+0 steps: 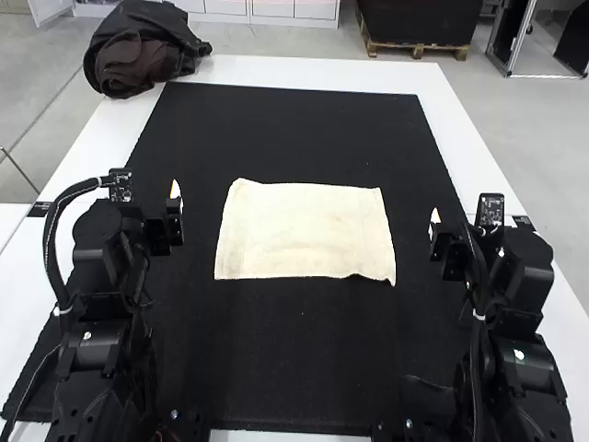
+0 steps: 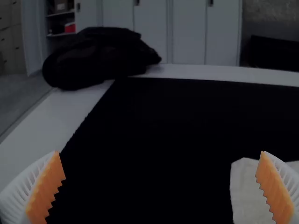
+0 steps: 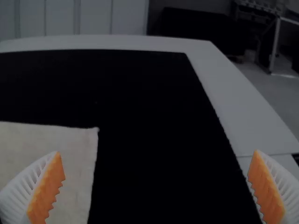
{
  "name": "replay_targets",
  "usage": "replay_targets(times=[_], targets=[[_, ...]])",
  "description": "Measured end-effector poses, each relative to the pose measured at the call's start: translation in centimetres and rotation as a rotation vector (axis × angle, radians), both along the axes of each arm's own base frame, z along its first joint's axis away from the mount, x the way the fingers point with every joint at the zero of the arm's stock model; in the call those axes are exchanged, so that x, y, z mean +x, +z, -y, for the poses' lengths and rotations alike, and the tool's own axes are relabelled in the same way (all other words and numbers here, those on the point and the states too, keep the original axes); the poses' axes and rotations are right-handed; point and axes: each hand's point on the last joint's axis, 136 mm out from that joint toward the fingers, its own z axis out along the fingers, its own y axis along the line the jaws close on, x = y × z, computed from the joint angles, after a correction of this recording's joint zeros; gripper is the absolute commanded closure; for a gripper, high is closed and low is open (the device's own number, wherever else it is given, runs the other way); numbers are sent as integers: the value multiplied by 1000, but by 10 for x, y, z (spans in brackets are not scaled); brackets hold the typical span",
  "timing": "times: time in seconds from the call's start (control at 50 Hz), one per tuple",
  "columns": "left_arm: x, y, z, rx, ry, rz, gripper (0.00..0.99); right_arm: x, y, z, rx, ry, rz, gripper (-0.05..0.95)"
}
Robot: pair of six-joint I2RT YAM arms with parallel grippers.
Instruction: Fold the towel.
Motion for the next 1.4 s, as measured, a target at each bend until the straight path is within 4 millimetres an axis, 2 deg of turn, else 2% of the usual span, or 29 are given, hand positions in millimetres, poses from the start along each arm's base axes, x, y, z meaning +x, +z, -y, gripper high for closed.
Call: replay_targets(times=[0.66,0.82,0.94,1.04,1.1,1.24,1.28,1.4], targets=[[0,0,0,3,0,0,38,0,0,0,-4,0,1,-10],[0,8,0,96,2,18,51,1,8,-1,-21,7,31,-10],[-2,33,0,140,9,115,77,1,29,-1,-62,11,119,-10],[-13,78,0,164,29,298,79,-5,77,0,-97,-3,312,-10],[-19,94,-1,173,44,366,77,-8,90,2,-103,-14,365,-10],[-20,101,-5,174,63,368,75,-10,101,6,-74,-27,378,-8],[-20,108,-5,173,65,365,74,-10,112,6,-61,-26,379,-8],[-11,146,-8,171,69,359,46,1,151,7,-17,-15,359,-8]])
